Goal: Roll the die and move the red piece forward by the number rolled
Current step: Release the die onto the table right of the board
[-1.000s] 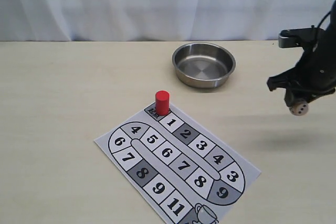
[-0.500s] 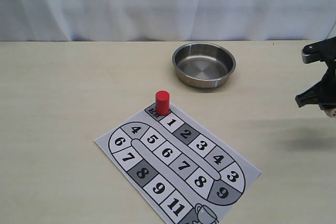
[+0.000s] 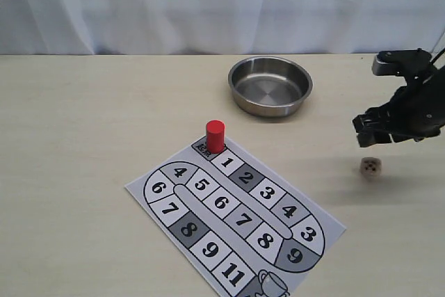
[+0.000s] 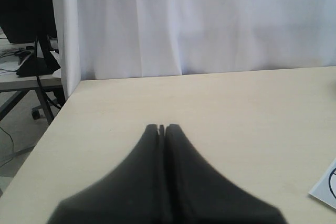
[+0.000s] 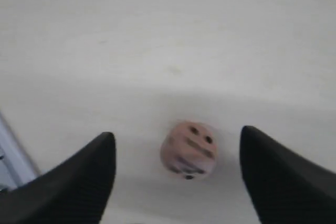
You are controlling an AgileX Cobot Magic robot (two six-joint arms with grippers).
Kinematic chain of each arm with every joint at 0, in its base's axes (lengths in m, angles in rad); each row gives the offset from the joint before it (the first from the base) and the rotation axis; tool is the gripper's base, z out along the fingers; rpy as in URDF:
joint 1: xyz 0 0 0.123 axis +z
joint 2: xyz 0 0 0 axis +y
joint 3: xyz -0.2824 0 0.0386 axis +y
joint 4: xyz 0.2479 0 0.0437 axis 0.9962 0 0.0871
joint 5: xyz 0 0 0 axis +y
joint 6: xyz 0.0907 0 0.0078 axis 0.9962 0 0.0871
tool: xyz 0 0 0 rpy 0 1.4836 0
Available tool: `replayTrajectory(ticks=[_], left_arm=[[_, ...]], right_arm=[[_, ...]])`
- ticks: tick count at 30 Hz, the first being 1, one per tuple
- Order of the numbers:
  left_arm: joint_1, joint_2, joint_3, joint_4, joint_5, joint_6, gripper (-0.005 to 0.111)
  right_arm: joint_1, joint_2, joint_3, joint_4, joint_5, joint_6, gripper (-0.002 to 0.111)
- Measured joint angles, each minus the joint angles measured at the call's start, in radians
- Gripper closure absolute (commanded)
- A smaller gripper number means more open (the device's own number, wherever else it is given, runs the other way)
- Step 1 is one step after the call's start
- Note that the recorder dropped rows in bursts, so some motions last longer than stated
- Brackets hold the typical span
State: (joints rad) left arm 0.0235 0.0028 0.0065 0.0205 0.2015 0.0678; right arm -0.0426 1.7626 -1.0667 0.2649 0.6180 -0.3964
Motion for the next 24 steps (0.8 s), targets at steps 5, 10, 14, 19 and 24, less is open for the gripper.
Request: replayTrajectory(ticks=[5, 10, 14, 19, 24], left_arm=[[0.0, 0.0, 0.0, 0.0, 0.0, 0.0, 0.107], [0.0, 0.0, 0.0, 0.0, 0.0, 0.0, 0.107], [0.0, 0.0, 0.0, 0.0, 0.0, 0.0, 0.107], [0.0, 0.0, 0.0, 0.0, 0.0, 0.0, 0.107], [0.0, 0.0, 0.0, 0.0, 0.0, 0.0, 0.107]], right_arm=[[0.0, 0.001, -0.062, 0.213, 0.122, -0.199, 0.024], [0.0, 0.001, -0.078, 0.195, 0.133, -0.188, 0.024], [0.0, 0.001, -0.081, 0.107, 0.109, -0.094, 0.024], [0.0, 0.001, -0.081, -0.05, 0.08, 0.067, 0.024], [0.0, 0.001, -0.081, -0.112, 0.074, 0.136, 0.024]])
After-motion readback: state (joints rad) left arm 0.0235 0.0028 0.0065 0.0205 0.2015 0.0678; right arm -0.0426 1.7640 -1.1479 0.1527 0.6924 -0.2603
